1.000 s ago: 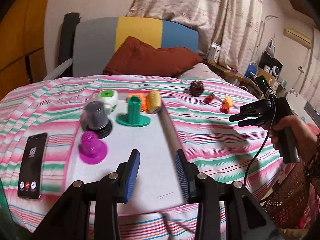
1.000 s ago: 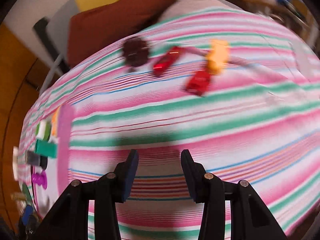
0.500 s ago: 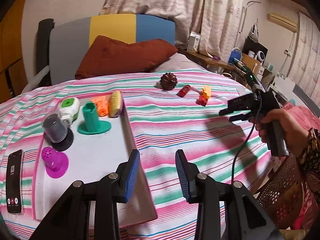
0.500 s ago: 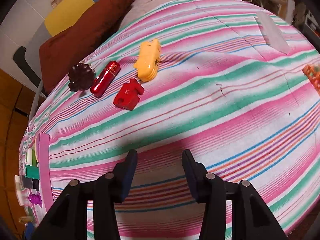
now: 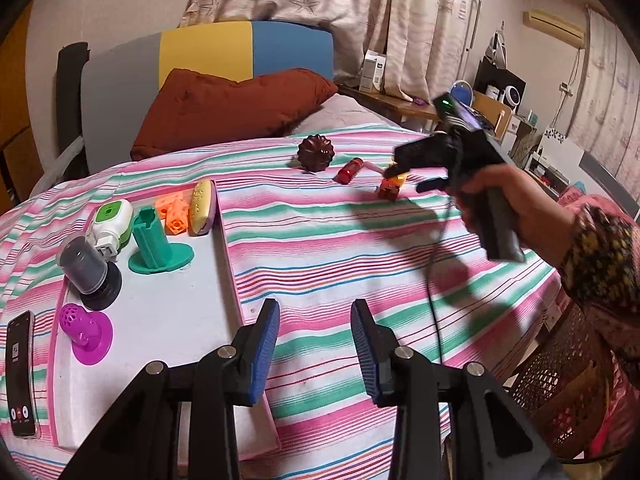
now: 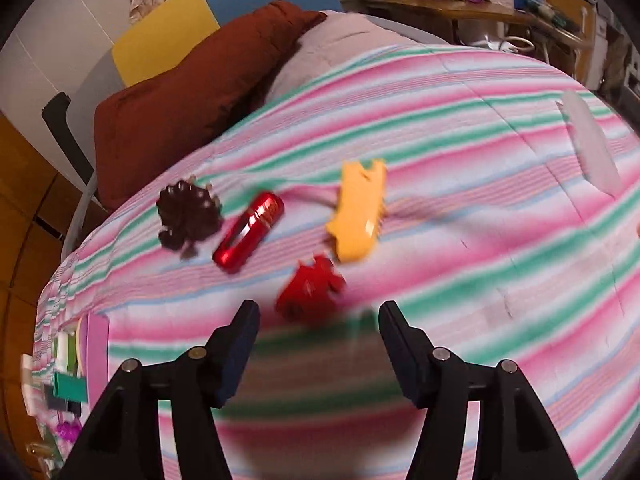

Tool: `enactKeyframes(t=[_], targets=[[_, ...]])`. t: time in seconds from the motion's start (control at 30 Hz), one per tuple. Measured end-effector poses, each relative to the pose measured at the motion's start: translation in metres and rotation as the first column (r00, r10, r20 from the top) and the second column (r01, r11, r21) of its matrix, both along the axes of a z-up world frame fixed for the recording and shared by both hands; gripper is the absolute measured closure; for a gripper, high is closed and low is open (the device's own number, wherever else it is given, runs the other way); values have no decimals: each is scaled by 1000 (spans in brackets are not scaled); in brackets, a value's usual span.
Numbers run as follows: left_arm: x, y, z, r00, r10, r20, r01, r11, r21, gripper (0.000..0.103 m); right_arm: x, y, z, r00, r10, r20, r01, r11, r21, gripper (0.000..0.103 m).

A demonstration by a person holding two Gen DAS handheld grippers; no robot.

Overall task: Organize rigid objects
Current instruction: 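Grasp the red K puzzle piece with right tool while left tool moves toward the red cylinder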

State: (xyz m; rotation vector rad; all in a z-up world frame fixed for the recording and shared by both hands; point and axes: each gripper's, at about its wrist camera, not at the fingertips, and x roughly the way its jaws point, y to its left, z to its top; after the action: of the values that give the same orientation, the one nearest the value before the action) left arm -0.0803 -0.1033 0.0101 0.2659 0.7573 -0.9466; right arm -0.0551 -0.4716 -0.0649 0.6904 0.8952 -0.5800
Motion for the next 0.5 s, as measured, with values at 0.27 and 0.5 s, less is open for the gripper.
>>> enactKeyframes(t=[0.27,0.5], targets=[[4,-11,-4,1000,14,-5,-14,1000,24,66,33,6,-17,992,85,-96,-92,993,-67,44],[9,-40,0,1000,-11,-5,11,1000,24,66,21,4,-13,986,95,-134,-99,995,-22,56]])
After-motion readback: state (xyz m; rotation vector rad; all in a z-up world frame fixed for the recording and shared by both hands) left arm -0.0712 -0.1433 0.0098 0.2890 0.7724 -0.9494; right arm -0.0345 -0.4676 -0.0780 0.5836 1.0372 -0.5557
